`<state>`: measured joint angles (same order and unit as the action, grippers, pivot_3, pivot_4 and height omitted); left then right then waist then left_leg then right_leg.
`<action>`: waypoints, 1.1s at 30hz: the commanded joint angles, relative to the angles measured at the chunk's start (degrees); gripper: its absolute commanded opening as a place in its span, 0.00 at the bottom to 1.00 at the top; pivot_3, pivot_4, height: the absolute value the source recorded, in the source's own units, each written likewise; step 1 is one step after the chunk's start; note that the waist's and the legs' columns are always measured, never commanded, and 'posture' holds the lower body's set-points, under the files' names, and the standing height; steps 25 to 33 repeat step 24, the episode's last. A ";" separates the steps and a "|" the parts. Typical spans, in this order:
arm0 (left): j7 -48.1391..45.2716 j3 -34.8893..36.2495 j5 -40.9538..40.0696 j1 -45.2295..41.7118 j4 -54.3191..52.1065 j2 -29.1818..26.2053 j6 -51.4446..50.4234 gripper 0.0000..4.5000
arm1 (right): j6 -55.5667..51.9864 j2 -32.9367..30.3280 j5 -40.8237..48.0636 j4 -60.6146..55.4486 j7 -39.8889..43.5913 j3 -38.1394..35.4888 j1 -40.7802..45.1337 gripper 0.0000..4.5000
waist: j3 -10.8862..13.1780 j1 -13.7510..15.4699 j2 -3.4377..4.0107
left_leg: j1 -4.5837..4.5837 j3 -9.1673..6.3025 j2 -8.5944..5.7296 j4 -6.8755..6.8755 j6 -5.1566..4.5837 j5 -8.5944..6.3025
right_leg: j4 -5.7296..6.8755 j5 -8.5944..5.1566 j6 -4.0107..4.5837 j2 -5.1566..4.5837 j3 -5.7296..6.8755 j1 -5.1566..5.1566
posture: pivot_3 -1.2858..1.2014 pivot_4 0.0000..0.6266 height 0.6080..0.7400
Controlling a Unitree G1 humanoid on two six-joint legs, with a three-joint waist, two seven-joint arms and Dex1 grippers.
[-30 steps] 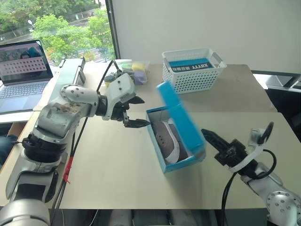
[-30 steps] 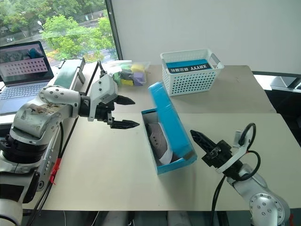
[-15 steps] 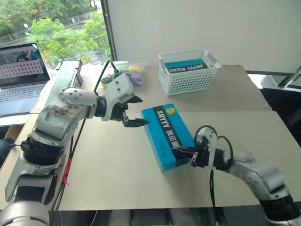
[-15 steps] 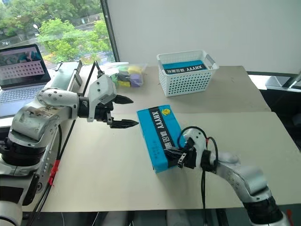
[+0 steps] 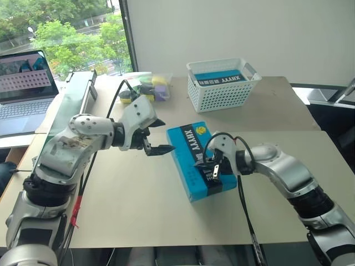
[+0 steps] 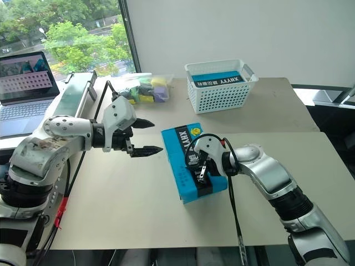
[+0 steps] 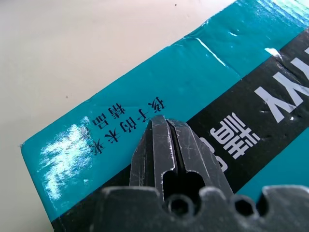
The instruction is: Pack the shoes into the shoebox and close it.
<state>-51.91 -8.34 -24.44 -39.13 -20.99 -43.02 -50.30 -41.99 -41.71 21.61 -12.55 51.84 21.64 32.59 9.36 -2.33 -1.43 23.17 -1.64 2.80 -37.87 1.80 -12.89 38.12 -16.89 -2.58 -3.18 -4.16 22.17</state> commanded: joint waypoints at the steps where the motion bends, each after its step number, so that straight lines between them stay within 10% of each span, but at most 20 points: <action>1: 1.61 2.46 -0.04 0.61 -1.61 -0.32 0.39 0.99 | -2.64 -2.26 0.02 -3.88 0.28 -3.14 -0.51 0.00 | 0.01 0.08 0.01 | 0.04 0.00 0.00 0.00 0.00 0.00 | 0.00 0.00 0.00 -0.01 0.00 0.04 | 0.52 0.24 1.00; 7: 3.33 2.56 0.22 2.17 -0.91 1.80 3.82 1.00 | -7.63 -4.81 7.28 -12.05 0.21 -15.52 0.42 0.17 | 0.07 0.50 0.00 | 0.26 -0.01 -0.03 0.00 0.00 0.00 | -0.04 0.00 0.00 -0.06 0.04 0.18 | 0.52 0.24 1.00; 18: 1.31 3.56 -2.26 2.07 0.04 2.35 4.89 1.00 | -18.12 -15.25 20.07 -23.22 2.37 -29.93 -6.06 1.00 | 0.08 1.46 -0.02 | 0.27 -0.02 -0.03 0.00 -0.02 -0.01 | -0.10 -0.01 -0.01 -0.06 0.09 0.16 | 0.52 0.24 1.00; 33: 0.69 5.12 -4.27 1.52 0.94 2.80 4.94 1.00 | -19.30 -16.36 22.71 -24.39 0.22 -32.74 -6.95 1.00 | 0.09 1.37 -0.02 | 0.26 -0.02 -0.03 0.00 -0.02 -0.01 | -0.12 -0.01 -0.01 -0.06 0.09 0.15 | 0.52 0.24 1.00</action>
